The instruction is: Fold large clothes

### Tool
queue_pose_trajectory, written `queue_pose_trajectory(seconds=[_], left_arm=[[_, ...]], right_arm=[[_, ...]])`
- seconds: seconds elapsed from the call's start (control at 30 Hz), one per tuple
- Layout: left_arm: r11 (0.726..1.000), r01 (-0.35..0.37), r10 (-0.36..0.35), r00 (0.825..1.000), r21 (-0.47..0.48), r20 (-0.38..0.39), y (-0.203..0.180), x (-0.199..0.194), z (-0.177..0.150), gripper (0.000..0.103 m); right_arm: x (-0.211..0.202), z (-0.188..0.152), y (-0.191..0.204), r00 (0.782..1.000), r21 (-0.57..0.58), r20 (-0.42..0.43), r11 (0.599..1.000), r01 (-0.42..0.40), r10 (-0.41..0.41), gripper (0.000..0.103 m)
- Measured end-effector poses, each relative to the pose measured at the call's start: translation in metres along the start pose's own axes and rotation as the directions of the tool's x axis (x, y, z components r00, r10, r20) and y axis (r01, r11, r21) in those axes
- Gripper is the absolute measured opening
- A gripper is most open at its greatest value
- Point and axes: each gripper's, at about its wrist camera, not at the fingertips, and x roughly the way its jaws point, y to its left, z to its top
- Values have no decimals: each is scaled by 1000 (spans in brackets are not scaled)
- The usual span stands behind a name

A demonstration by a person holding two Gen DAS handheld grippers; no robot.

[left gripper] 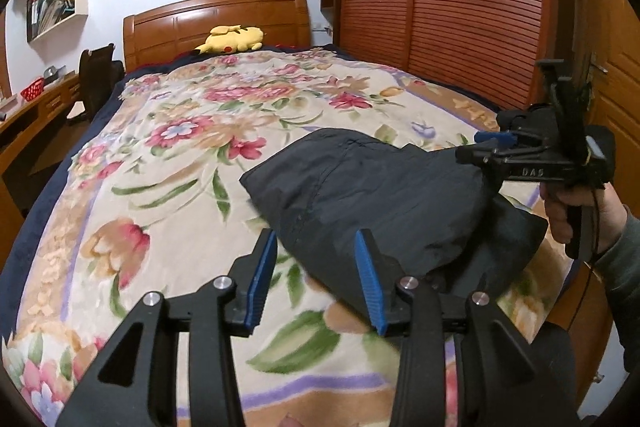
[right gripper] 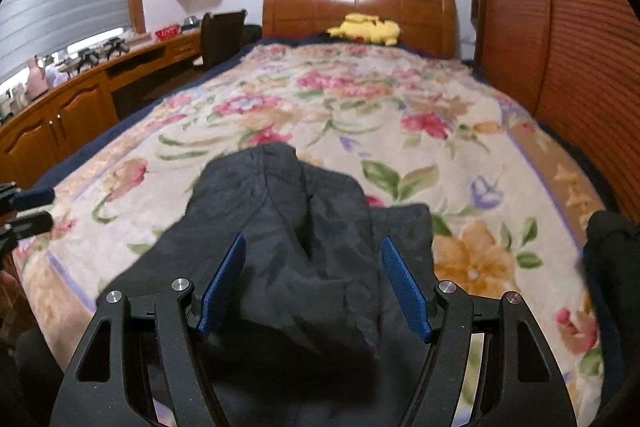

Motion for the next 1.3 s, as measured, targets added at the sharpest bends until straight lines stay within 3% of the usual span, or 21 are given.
queue_pose_trajectory(seconds=[0.37,0.43,0.5,0.53,0.6,0.8,0.93,1.07,1.3], left_arm=[[1000,-6,6,1000,-18,-24,6,10,-15,40],[1000,0,-1,1000,-28,-28,8,11,-19,40],[999,3,-4,999,-39,-32,10,12,-24,41],[999,3,-4,999,-46,-34,12,13,-27,41],[998,11,-13,999,-56,-38,16,14,-31,41],[995,29,-33,999,-96,-42,27,17,-42,41],[993,43,-46,998,-109,-30,28,16,-41,41],[993,57,-60,998,-102,-19,24,17,-34,42],[993,88,-89,996,-77,-8,5,23,-25,45]], right_arm=[[41,-33,7,984,-1,-172,998,-55,54,70],[43,-38,6,978,12,-188,996,-85,86,59],[45,-41,8,970,17,-200,990,-141,142,25],[43,-43,11,962,13,-203,983,-183,182,16],[39,-44,19,963,-29,-199,981,-192,182,9],[5,-35,36,991,-116,-67,986,-121,114,3],[-37,-17,37,992,-104,69,989,-102,109,3],[-66,-9,31,983,-67,117,988,-136,143,3],[-102,-36,-2,991,-9,136,1000,24,-22,2]])
